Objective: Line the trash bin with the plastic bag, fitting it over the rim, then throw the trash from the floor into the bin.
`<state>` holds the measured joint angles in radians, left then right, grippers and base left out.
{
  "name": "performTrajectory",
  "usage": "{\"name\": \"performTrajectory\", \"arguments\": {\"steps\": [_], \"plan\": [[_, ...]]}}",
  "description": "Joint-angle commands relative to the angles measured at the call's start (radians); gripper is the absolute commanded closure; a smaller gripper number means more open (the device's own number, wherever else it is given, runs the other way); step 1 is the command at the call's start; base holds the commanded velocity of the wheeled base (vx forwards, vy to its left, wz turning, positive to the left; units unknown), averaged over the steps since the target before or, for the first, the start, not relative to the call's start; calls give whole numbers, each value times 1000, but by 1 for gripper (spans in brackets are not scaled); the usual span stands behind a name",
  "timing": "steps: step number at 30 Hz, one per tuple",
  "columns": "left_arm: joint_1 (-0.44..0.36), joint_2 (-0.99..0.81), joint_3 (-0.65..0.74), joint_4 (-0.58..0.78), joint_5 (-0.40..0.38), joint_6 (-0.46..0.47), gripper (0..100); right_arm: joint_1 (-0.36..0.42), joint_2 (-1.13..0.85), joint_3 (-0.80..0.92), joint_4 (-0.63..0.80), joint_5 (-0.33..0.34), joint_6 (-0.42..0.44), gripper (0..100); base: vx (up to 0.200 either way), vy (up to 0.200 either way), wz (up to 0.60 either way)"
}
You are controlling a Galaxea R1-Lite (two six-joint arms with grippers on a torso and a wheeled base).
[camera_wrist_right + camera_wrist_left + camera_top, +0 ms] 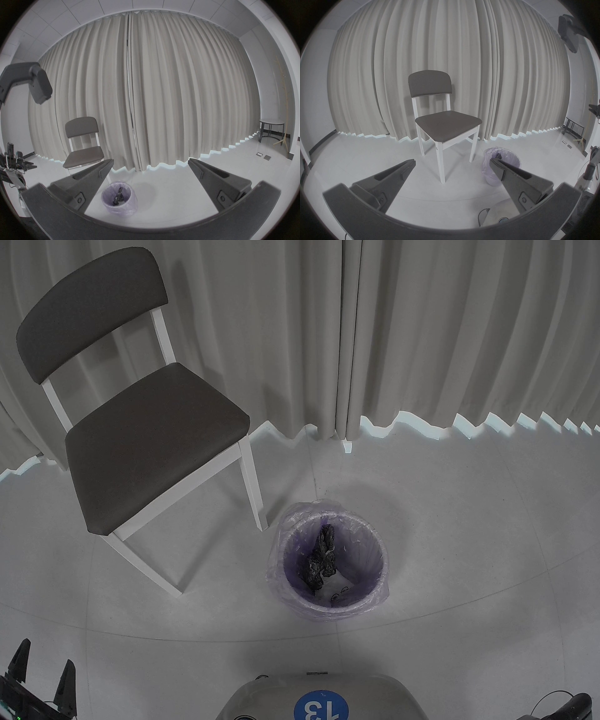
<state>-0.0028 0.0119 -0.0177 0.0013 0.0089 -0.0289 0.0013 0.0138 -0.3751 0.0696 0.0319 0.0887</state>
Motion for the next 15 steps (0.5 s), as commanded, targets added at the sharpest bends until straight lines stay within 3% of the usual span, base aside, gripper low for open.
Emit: {"name": "performTrajectory", "arguments": {"steps": [1, 8, 11, 15], "plan": [[1, -10, 18, -1, 5, -5, 0, 0, -14, 70, -4, 0, -1, 0, 0, 0, 0], [1, -10, 18, -1, 5, -3, 0, 0, -14, 220, -83, 0, -3, 0, 0, 0, 0], [1, -10, 18, -1, 5, -6, 0, 0, -14, 358, -174, 0, -24, 0, 0, 0, 0], [1, -10, 18, -1, 5, -8, 0, 0, -14, 375, -154, -1, -35, 0, 0, 0, 0]]}}
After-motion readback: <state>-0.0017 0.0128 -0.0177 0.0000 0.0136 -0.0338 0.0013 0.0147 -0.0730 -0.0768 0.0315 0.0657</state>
